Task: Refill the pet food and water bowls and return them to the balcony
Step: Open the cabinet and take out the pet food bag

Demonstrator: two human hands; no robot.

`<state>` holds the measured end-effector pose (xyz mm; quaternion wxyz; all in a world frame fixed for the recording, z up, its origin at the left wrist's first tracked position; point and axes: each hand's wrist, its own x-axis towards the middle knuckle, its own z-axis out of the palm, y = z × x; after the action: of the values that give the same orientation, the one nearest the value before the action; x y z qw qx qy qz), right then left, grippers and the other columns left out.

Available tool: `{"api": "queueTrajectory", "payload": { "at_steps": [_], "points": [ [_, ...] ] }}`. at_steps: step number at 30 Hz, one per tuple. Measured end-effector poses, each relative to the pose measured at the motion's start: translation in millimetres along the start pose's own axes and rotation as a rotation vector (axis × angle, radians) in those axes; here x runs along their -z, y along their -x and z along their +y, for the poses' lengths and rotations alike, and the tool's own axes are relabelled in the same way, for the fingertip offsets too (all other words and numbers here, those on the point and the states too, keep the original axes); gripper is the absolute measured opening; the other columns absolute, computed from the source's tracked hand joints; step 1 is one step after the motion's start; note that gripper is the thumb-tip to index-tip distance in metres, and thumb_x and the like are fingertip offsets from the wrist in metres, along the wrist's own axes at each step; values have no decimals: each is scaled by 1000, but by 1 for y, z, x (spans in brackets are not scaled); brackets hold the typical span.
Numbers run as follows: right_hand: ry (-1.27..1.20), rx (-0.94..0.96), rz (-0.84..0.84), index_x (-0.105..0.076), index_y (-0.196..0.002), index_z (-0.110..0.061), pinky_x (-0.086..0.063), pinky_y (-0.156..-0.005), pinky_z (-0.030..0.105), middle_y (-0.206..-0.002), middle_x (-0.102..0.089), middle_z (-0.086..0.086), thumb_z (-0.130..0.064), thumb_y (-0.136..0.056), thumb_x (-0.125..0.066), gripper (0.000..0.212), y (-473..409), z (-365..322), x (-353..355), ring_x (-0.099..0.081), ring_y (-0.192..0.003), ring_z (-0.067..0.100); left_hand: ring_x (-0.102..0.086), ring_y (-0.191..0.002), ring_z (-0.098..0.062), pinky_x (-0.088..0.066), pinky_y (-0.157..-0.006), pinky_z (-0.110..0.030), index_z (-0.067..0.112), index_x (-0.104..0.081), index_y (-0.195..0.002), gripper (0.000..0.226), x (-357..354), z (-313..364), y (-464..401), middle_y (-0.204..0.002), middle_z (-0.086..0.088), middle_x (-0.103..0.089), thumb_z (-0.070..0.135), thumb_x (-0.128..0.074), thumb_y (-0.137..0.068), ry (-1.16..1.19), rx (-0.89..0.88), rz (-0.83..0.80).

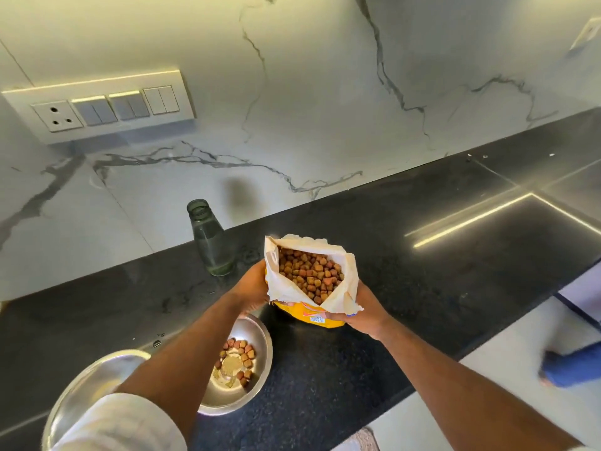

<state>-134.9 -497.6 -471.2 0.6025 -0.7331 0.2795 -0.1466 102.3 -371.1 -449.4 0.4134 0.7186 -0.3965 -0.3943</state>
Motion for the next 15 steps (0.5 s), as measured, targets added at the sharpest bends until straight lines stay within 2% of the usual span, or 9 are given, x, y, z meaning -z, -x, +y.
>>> {"api": "queueTrajectory", "payload": {
  "at_steps": [2, 6, 7, 11, 15],
  "points": [
    [11, -2, 6, -40, -149, -21, -45, -113, 59, -147, -57, 9, -8, -62, -92, 102, -4, 3, -1, -53, -139, 26, -66, -119, -15, -53, -106, -43, 20, -56, -138, 69, 3, -6, -3, -129, 1, -69, 15, -89, -78, -1, 6, -12],
    [24, -35, -2, -36, -153, -19, -44, -114, 60, -148, -56, 9, -10, -62, -92, 107, -8, 9, -1, -51, -140, 26, -66, -108, 7, -51, -107, -37, 35, -54, -132, 69, 5, -14, -11, -121, 18, -66, 21, -91, -75, -38, 29, -39],
    [20, -43, -2, -35, -154, -21, -44, -113, 60, -147, -56, 8, -12, -62, -93, 109, -8, 10, -1, -51, -140, 25, -65, -109, 7, -50, -109, -38, 35, -52, -133, 72, 5, -14, -12, -123, 18, -65, 21, -91, -75, -51, 36, -45],
    [-25, -43, 7, -31, -155, -31, -47, -112, 58, -148, -54, -1, -32, -51, -102, 126, 0, 2, -3, -50, -140, 21, -57, -131, -21, -49, -111, -49, 24, -41, -150, 105, 6, -10, -4, -142, 2, -59, 18, -99, -63, -107, 41, -57],
    [-36, 75, 54, -16, -159, -36, -45, -113, 58, -159, -38, -3, -43, -52, -102, 137, 11, -9, -3, -42, -147, 22, -51, -137, -23, -47, -113, -46, 23, -38, -152, 114, 17, -12, 14, -144, 1, -56, 11, -101, -57, -95, 85, 77]
  ]
}}
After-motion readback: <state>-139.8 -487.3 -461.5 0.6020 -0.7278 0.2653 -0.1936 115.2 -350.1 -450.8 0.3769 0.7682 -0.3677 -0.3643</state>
